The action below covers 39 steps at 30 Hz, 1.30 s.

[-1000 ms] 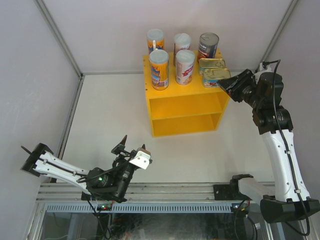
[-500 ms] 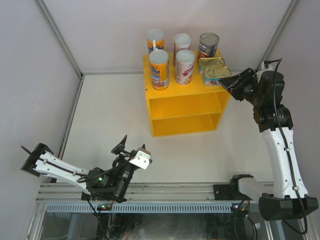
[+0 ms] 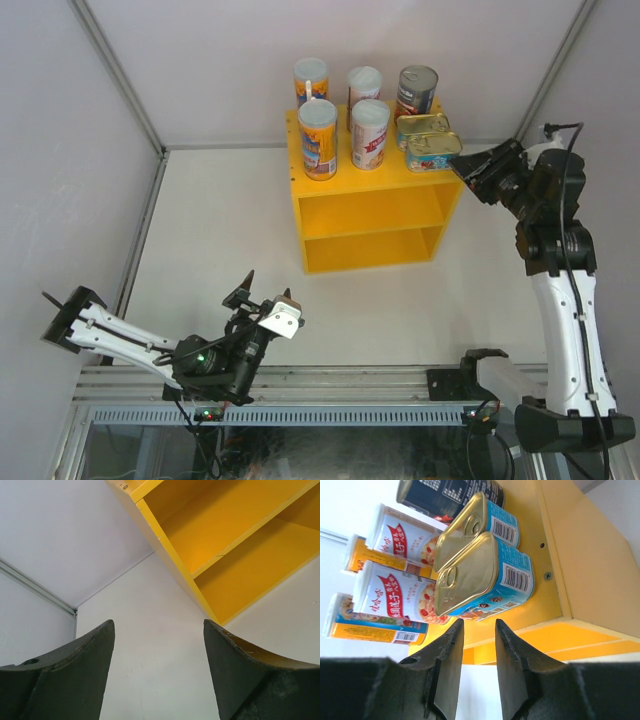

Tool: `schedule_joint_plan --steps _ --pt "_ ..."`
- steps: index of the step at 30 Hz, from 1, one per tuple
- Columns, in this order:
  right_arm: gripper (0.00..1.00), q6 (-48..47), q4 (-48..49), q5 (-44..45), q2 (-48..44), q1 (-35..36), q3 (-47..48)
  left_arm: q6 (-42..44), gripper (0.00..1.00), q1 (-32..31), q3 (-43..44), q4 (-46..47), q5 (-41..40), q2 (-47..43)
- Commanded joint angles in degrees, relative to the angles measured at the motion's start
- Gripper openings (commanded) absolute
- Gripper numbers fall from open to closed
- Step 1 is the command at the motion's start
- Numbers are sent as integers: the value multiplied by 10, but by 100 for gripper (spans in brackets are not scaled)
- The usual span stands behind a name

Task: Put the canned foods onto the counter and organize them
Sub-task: Place the canned food on the counter.

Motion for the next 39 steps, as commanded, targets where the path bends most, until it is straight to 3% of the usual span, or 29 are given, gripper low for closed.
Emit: schedule_joint_plan --steps 1,9,18,22,24,26,28,39 --pt "31 -6 5 -3 -37 -27 3 -13 76 -2 -7 20 -17 -6" --pt "33 14 26 -20 -28 -68 2 -16 76 -2 -6 20 -16 -7" --pt "33 58 116 -7 18 -80 -21 -65 78 2 -1 -14 -19 -32" --pt "33 67 128 -2 34 -71 -21 -173 78 5 16 -155 -16 -61" --pt "33 67 131 5 38 -60 -21 -306 78 9 46 -325 -2 -79" --pt "33 67 129 13 39 -48 -21 -494 78 19 101 -564 23 -88" --pt "33 68 130 21 39 -41 -22 -580 77 33 128 -672 26 -83" --pt "33 73 134 52 29 -18 -34 -564 77 36 116 -658 43 -94"
